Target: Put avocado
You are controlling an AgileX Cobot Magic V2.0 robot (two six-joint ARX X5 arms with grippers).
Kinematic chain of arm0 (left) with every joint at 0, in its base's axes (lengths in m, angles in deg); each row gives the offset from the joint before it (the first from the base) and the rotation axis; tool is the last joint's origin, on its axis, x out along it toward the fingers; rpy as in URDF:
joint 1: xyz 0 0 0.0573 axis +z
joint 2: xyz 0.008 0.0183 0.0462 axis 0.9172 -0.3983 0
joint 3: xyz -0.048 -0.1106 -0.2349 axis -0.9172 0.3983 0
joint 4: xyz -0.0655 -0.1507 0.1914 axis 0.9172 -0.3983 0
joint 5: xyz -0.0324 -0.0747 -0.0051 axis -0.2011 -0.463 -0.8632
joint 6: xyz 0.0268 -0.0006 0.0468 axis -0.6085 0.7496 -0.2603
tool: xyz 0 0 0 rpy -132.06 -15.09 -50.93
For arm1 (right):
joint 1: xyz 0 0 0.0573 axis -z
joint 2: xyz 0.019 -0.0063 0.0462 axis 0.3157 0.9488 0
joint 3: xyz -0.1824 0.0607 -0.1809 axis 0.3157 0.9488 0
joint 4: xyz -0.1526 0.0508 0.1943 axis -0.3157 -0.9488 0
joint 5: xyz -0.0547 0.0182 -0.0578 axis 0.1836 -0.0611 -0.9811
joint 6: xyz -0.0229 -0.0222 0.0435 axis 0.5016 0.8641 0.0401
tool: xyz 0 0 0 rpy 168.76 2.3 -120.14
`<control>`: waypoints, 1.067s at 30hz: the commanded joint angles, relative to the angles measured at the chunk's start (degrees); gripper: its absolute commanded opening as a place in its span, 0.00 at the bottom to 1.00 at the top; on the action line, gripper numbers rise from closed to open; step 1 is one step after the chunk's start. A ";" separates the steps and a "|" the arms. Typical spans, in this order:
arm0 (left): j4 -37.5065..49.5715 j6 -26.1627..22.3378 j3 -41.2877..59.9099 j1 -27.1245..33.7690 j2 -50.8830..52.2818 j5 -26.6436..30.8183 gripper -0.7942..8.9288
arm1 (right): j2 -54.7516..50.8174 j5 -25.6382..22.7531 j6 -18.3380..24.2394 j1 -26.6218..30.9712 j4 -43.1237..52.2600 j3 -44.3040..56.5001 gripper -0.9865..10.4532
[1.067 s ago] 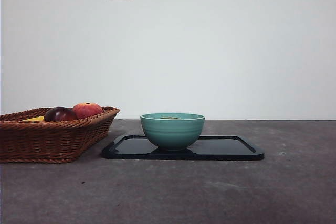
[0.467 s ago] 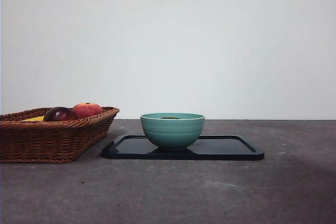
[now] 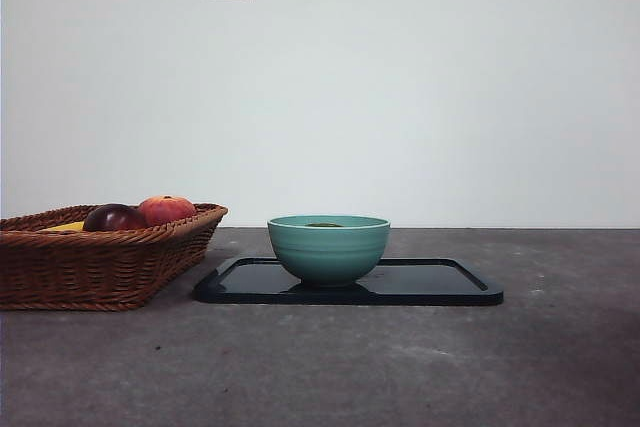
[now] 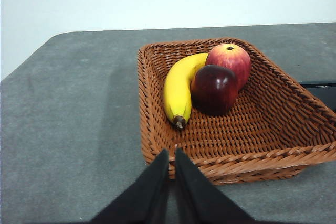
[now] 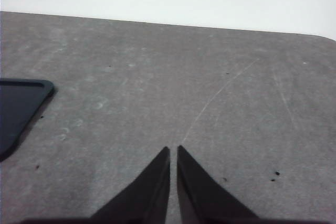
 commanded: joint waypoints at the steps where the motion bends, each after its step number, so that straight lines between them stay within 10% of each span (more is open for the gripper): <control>1: -0.48 -0.74 1.22 0.04 0.11 -0.20 0.10 | -0.09 -0.35 -0.15 0.13 -0.61 0.33 0.10; 32: -0.48 -0.74 1.22 0.04 0.11 -0.20 0.10 | -0.09 -0.35 -0.15 0.13 0.77 0.28 0.10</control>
